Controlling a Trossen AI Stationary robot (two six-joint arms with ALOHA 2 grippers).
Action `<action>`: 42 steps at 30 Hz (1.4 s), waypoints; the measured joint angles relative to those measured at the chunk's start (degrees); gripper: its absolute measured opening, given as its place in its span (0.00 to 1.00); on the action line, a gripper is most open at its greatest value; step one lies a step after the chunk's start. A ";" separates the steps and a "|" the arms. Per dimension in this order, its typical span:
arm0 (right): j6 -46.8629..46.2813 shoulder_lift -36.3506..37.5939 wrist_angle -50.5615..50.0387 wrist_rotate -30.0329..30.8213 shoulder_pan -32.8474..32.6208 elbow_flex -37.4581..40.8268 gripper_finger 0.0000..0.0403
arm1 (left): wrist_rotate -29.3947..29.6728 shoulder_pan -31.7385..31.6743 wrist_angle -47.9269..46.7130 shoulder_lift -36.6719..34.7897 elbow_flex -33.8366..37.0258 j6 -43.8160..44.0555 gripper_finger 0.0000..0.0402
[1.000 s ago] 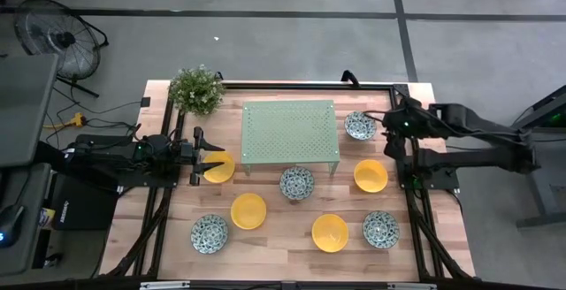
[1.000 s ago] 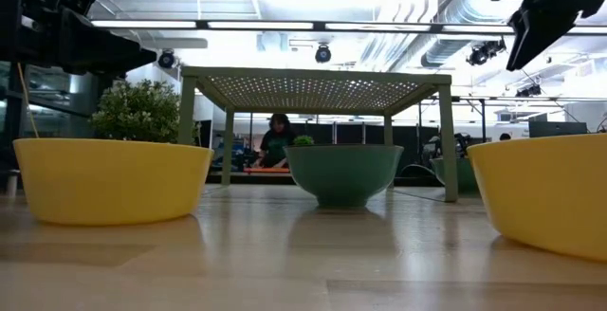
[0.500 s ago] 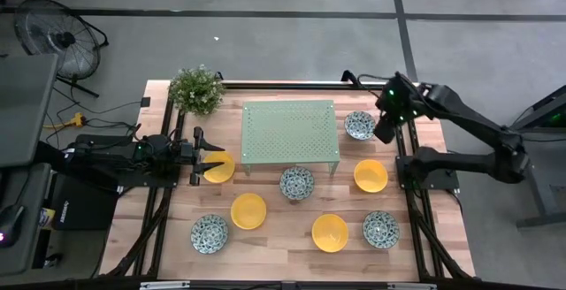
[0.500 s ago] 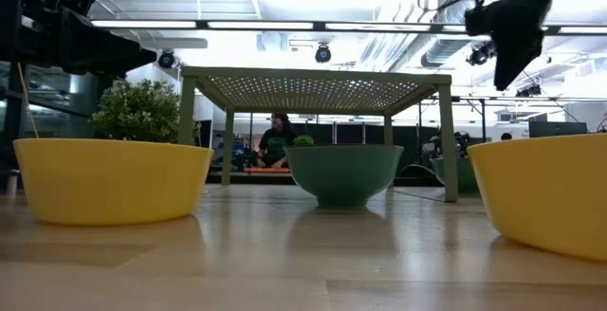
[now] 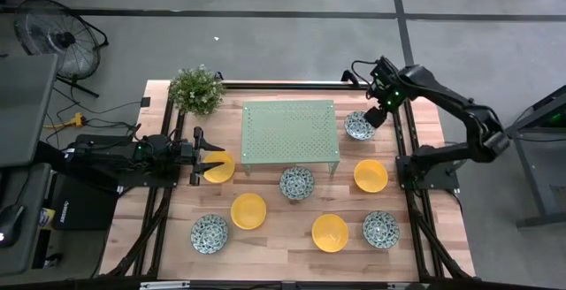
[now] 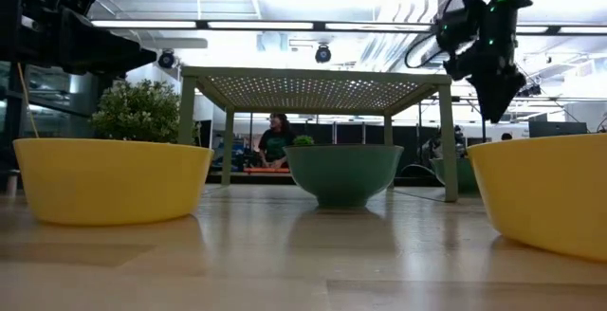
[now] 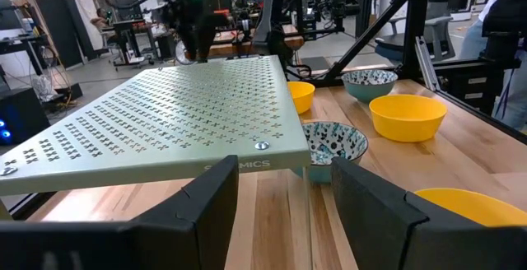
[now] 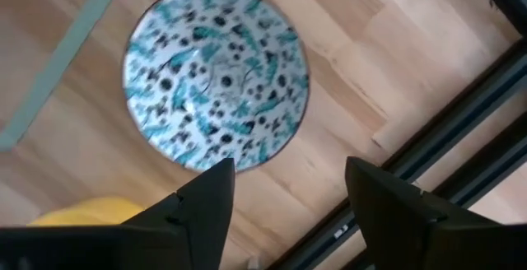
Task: Pick & Place Mini bowls
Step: Put the top green patterned bowl on the shelf
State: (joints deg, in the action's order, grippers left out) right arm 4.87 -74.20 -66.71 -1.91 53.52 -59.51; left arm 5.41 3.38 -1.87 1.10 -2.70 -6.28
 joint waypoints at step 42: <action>-13.35 -10.82 17.55 -1.66 4.96 10.56 0.58 | 0.00 0.00 0.00 -0.02 0.00 -0.02 0.47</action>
State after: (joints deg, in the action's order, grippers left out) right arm -8.49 -85.01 -49.17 -3.57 58.48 -48.95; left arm 5.41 3.38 -1.87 1.08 -2.70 -6.31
